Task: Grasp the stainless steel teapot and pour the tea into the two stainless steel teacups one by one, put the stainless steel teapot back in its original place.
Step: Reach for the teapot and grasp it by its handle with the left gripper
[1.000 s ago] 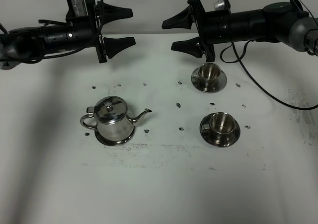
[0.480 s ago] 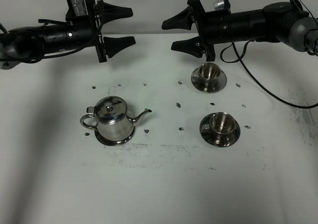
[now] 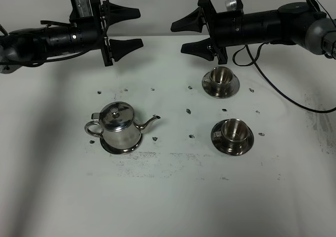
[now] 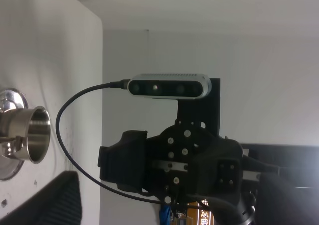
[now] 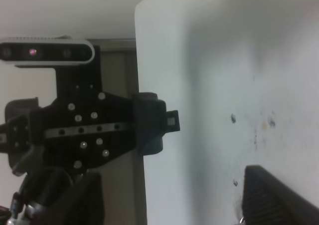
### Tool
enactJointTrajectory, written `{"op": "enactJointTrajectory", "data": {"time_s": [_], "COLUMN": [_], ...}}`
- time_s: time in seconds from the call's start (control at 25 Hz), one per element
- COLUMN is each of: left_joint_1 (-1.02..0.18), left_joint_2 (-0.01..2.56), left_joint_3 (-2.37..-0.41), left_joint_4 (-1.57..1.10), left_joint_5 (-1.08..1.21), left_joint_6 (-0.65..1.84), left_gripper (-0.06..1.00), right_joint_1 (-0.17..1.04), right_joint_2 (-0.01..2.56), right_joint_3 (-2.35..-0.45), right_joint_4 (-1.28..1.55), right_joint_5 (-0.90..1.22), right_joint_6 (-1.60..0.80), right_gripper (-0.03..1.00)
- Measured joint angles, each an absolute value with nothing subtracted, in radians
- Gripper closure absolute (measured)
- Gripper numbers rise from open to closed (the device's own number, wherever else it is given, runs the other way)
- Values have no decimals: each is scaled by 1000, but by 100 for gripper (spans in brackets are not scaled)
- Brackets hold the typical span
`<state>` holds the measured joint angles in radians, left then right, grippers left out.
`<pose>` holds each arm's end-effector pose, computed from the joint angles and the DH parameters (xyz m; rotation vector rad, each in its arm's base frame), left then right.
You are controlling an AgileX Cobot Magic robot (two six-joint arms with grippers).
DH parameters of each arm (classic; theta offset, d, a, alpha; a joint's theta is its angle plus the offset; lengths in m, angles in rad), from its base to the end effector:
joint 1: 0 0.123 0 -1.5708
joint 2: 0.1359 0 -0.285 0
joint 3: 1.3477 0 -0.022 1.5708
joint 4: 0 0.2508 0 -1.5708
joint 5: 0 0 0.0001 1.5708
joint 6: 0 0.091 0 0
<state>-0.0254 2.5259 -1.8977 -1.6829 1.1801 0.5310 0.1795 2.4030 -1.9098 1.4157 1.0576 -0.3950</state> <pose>0.5113 -0.0967 0.1345 -0.4082 2.1381 -1.9233 0.4878 0.1682 0.1768 0.1819 2.3880 1.6966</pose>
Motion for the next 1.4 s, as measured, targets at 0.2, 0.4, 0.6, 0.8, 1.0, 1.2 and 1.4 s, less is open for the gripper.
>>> {"op": "enactJointTrajectory", "data": {"time_s": [0.2,0.4,0.6,0.8,1.0,1.2,1.4], "left_joint_1": [-25,-25,-25,-25,-25,-14,15], "left_joint_2": [2526,2526,2526,2526,2526,2526,2504], "left_joint_3": [-1898,-1898,-1898,-1898,-1898,-1898,-1898], "left_joint_4": [-1683,-1678,-1643,-1642,-1641,-1633,-1542], "left_joint_5": [1180,1180,1180,1180,1180,1181,1182], "left_joint_6": [531,534,537,537,543,552,549], "left_gripper": [25,25,25,25,25,25,25], "right_joint_1": [179,179,179,179,179,155,101], "right_joint_2": [2403,2403,2403,2403,2403,2403,2403], "right_joint_3": [-1910,-1910,-1910,-1910,-1910,-1910,-1910], "right_joint_4": [1416,1416,1416,1416,1416,1396,1332], "right_joint_5": [1058,1058,1063,1066,1066,1088,1151], "right_joint_6": [-395,-397,-397,-414,-481,-523,-535], "right_gripper": [37,37,37,37,37,37,37]}}
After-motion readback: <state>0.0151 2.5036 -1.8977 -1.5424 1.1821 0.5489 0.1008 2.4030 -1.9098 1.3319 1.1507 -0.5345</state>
